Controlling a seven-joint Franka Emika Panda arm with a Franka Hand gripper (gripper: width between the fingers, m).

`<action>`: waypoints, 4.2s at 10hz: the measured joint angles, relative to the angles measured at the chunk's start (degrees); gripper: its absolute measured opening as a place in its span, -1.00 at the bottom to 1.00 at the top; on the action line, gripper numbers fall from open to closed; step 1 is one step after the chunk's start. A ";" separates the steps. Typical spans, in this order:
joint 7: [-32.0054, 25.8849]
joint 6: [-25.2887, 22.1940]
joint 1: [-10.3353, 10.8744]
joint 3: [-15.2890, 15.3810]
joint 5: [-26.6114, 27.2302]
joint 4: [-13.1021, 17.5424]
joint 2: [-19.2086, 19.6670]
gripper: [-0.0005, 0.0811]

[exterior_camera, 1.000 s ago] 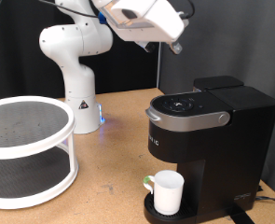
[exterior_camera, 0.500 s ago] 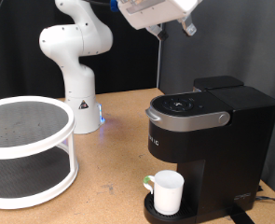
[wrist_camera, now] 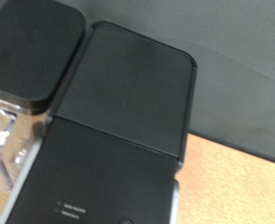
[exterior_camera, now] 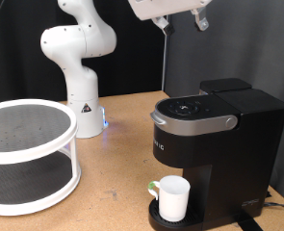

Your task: Make a cup of coffee with the keurig machine

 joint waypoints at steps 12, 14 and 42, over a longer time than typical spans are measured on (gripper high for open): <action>1.51 8.49 -0.14 3.84 -19.95 -0.78 4.72 0.98; 1.75 10.95 0.04 4.78 -20.06 -0.96 4.71 0.98; 2.17 20.58 -0.38 6.34 -16.97 -8.77 8.90 -0.99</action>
